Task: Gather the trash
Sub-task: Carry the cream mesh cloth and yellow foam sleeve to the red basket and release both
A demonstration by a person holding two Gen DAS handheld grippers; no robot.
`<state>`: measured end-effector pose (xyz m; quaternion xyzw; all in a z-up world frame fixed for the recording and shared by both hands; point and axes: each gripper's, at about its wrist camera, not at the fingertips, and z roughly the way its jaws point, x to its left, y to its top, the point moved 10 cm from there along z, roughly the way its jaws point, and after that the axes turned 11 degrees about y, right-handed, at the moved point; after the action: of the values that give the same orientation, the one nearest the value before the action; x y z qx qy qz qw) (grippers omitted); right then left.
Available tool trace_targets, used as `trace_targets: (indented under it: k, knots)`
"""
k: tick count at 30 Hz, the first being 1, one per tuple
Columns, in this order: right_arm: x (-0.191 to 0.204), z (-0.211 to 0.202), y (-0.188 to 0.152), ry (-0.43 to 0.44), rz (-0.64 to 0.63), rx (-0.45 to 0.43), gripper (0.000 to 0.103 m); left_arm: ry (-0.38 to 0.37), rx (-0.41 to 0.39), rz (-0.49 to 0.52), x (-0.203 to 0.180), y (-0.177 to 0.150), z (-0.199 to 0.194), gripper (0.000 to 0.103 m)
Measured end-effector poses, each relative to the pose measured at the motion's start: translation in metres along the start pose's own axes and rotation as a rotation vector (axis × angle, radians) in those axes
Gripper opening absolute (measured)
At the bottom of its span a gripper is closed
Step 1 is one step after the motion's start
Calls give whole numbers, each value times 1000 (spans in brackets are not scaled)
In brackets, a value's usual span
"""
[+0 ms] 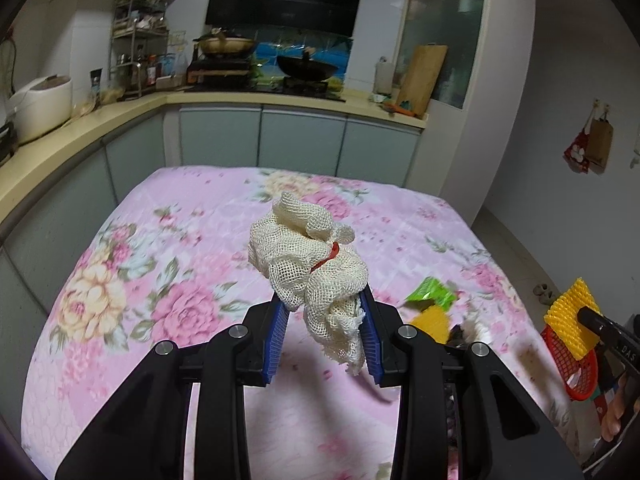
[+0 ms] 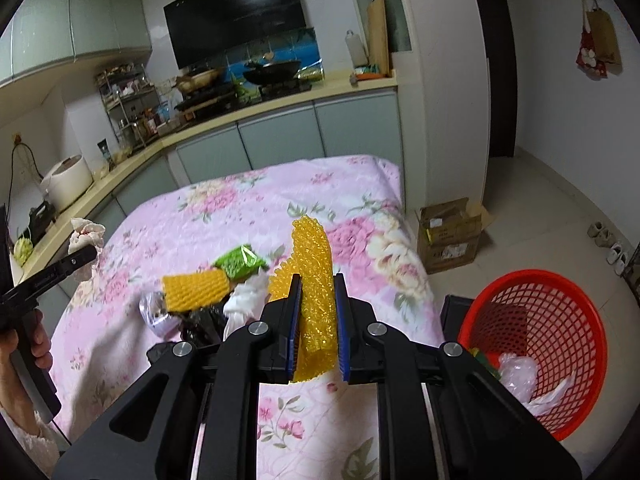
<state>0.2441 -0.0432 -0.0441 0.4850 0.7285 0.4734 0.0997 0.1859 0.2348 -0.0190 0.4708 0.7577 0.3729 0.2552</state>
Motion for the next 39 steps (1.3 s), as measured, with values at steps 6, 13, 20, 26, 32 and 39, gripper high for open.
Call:
trace_targets:
  k: [6, 13, 20, 26, 32, 39]
  knots:
    - [-12, -13, 10, -19, 12, -36, 15, -34, -11, 40, -27, 5, -3, 32]
    - [-36, -35, 20, -66, 36, -82, 15, -108, -15, 100, -78, 11, -4, 32]
    - [-68, -62, 21, -132, 78, -121, 15, -216, -6, 179, -147, 7, -8, 32]
    - [-99, -87, 17, -202, 123, -151, 15, -331, 7, 264, -218, -6, -21, 32]
    - [-132, -113, 11, -275, 174, -182, 15, -408, 17, 343, -276, -22, -33, 32]
    - [-166, -130, -2, -345, 233, -197, 15, -517, 89, 421, -343, -54, -39, 32]
